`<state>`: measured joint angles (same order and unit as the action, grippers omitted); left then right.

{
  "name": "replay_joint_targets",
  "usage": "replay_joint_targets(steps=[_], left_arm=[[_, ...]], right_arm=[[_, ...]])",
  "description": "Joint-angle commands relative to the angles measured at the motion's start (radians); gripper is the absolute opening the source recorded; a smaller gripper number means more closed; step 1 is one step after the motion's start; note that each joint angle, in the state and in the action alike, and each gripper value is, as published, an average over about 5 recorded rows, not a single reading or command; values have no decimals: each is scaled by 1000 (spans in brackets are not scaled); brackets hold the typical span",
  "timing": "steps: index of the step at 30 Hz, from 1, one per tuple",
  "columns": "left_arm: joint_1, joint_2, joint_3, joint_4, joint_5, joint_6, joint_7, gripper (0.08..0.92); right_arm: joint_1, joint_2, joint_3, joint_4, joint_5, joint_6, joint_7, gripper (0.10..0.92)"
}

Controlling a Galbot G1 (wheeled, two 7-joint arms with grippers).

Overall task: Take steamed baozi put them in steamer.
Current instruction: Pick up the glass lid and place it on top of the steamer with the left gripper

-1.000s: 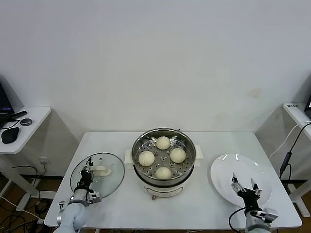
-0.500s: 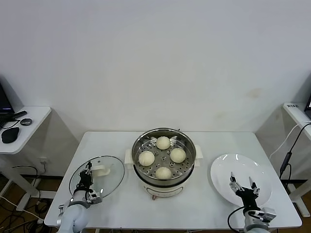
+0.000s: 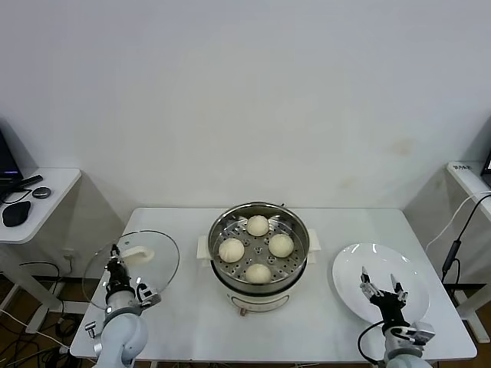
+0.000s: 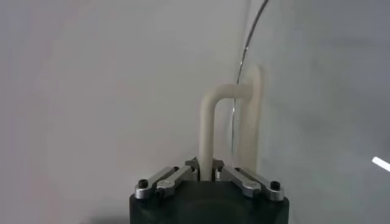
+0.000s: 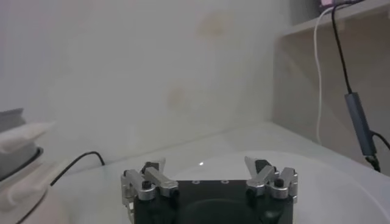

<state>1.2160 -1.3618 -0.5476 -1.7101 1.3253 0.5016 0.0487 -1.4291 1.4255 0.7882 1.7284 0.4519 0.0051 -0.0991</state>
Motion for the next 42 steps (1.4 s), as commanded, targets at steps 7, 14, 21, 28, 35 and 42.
replay_joint_targets(steps=[7, 14, 21, 28, 35, 42], left_arm=[[11, -131, 77, -302, 285, 189, 168, 176], [7, -143, 210, -360, 329, 190, 228, 176], [-27, -143, 411, -335, 296, 191, 252, 176], [-118, -153, 552, -296, 294, 191, 303, 176], [-218, -156, 686, -215, 288, 192, 314, 176], [-274, -184, 730, -155, 253, 192, 310, 176]], right_arm=[[21, -8, -14, -16, -2, -20, 15, 823], [20, 5, -15, -25, -23, -19, 14, 823], [20, 12, -11, -30, -37, -20, 13, 823], [3, 22, 3, -15, -51, -18, 12, 823], [-6, 33, 12, -8, -65, -18, 10, 823], [-16, 40, 15, 4, -71, -23, 6, 823]])
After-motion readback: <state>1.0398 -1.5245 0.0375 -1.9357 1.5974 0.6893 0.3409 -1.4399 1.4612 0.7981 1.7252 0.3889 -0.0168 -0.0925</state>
